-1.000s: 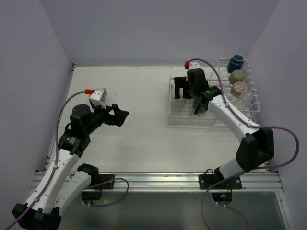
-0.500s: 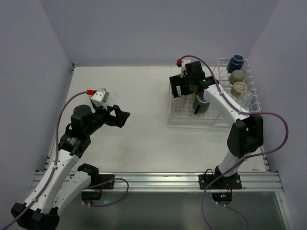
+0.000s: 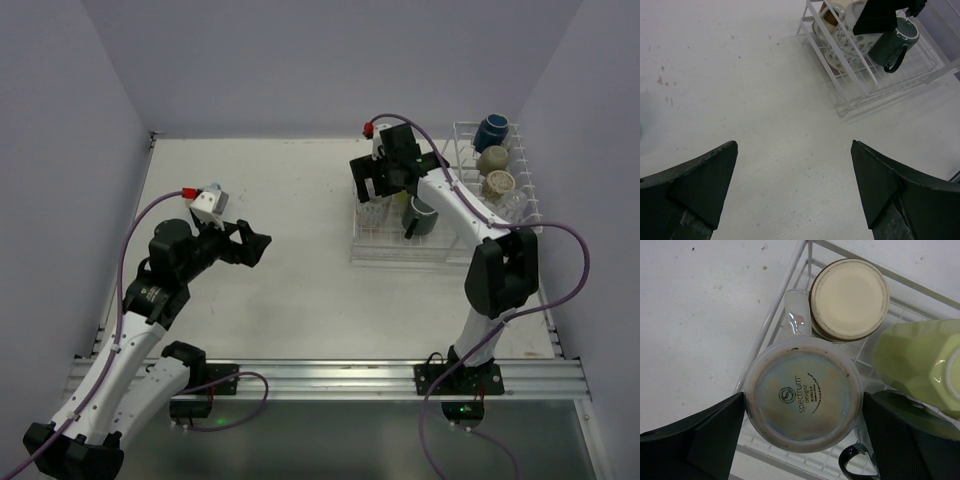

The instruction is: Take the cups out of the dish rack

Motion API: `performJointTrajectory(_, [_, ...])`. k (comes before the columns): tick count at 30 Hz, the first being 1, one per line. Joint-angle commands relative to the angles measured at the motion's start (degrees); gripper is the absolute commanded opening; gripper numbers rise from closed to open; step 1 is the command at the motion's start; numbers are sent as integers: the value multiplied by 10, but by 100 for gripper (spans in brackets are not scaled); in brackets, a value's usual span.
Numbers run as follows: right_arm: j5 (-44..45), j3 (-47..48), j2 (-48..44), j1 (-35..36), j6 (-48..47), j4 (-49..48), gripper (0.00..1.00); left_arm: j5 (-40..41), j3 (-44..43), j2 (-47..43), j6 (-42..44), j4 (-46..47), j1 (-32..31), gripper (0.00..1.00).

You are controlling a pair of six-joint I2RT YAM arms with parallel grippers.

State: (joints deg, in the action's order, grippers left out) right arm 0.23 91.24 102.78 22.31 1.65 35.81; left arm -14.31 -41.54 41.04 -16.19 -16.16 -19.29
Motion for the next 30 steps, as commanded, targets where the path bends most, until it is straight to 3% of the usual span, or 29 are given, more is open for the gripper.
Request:
performJointTrajectory(1, [64, 31, 16, -1, -11, 29, 99, 1, 0, 1, 14, 13, -4, 100])
performJointTrajectory(11, [14, 56, 52, -4, -40, 45, 99, 1, 1, 8, 12, 15, -4, 100])
performJointTrajectory(27, [-45, 5, 50, -19, -24, 25, 99, 3, 2, 7, 12, 17, -2, 100])
performJointTrajectory(30, [-43, -25, 20, -20, 0, 9, 79, -5, 3, 7, 10, 19, -2, 100])
